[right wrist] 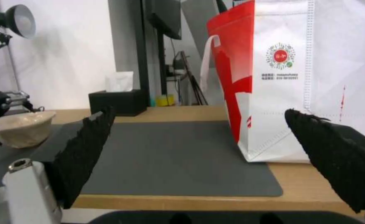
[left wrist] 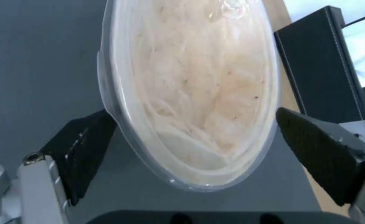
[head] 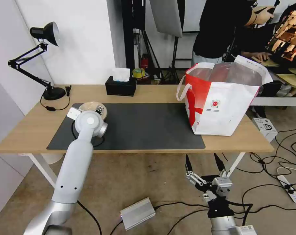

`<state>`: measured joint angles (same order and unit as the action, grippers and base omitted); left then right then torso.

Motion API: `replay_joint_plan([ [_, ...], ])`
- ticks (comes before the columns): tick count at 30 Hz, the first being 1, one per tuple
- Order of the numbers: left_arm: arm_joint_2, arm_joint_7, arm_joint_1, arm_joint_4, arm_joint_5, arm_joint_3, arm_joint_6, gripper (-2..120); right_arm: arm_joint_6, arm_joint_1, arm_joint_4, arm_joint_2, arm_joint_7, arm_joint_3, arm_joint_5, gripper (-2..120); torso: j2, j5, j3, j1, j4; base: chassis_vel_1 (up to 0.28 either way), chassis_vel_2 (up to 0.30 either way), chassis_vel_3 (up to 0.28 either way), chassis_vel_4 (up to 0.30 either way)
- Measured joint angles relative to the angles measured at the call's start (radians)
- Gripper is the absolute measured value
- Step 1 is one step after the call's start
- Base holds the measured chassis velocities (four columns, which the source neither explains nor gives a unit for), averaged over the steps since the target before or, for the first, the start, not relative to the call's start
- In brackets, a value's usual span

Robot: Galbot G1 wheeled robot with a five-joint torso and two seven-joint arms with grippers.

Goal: Pick up the trash from the table and place it into the takeout bag.

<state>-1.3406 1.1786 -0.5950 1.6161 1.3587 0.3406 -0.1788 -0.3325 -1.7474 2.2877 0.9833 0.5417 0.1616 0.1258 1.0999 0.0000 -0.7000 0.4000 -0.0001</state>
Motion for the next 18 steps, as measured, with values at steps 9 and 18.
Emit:
replay_joint_plan([
  [9, 0.0, -0.004, 0.004, -0.012, -0.001, 0.002, -0.001, 100, 0.0, 0.0, 0.0, 0.0, 0.0, 0.0, 0.0, 100, 0.0, 0.0, 0.0, 0.0, 0.0, 0.0, 0.0, 0.0, 0.0],
  [18, -0.019, -0.022, 0.013, -0.036, -0.018, 0.007, -0.002, 100, 0.0, 0.0, 0.0, 0.0, 0.0, 0.0, 0.0, 100, 0.0, 0.0, 0.0, 0.0, 0.0, 0.0, 0.0, 0.0, 0.0],
])
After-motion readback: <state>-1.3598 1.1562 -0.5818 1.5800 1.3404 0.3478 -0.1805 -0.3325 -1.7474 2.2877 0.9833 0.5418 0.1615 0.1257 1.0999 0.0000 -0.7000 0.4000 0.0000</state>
